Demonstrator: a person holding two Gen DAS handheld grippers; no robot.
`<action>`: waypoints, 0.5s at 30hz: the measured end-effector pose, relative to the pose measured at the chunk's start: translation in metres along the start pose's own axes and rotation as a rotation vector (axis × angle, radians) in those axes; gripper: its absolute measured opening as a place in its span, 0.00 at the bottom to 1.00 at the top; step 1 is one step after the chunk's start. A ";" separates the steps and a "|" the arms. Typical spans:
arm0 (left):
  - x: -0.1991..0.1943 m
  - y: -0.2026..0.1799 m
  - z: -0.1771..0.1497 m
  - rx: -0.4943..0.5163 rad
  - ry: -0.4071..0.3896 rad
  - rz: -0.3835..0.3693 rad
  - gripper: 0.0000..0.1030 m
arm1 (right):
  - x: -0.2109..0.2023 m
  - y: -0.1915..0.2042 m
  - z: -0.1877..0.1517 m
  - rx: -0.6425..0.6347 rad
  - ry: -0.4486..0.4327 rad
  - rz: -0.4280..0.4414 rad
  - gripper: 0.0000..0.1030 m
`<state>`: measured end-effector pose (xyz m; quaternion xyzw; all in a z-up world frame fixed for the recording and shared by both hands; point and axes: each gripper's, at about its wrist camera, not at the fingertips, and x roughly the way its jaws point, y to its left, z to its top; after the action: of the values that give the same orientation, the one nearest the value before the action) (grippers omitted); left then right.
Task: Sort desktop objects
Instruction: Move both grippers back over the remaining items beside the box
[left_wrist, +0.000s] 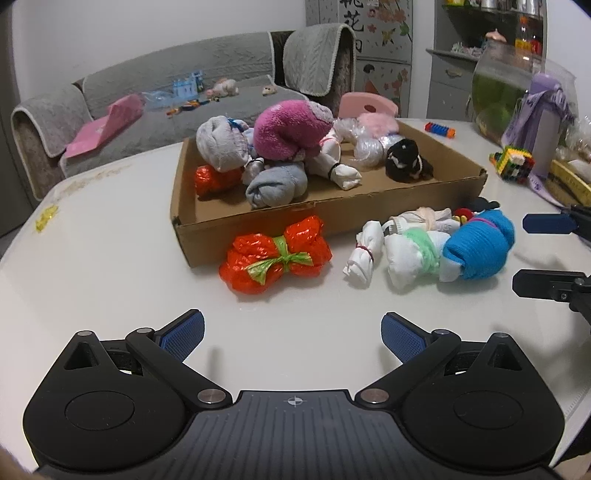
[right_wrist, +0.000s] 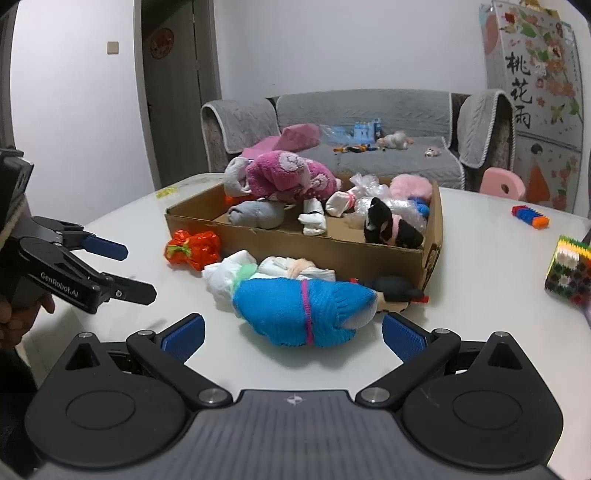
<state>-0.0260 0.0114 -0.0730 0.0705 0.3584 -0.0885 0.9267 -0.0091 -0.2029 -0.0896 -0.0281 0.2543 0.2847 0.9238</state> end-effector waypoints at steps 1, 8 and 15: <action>0.003 -0.001 0.003 0.002 -0.001 0.003 1.00 | 0.002 0.000 0.001 0.005 0.000 -0.003 0.99; 0.031 0.000 0.020 -0.075 0.010 0.010 1.00 | 0.016 -0.004 0.002 0.026 0.013 -0.051 0.99; 0.047 0.011 0.022 -0.183 0.027 0.043 1.00 | 0.029 -0.002 0.006 0.021 0.032 -0.048 0.99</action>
<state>0.0250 0.0127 -0.0874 -0.0056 0.3760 -0.0343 0.9260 0.0156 -0.1880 -0.0986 -0.0293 0.2714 0.2593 0.9264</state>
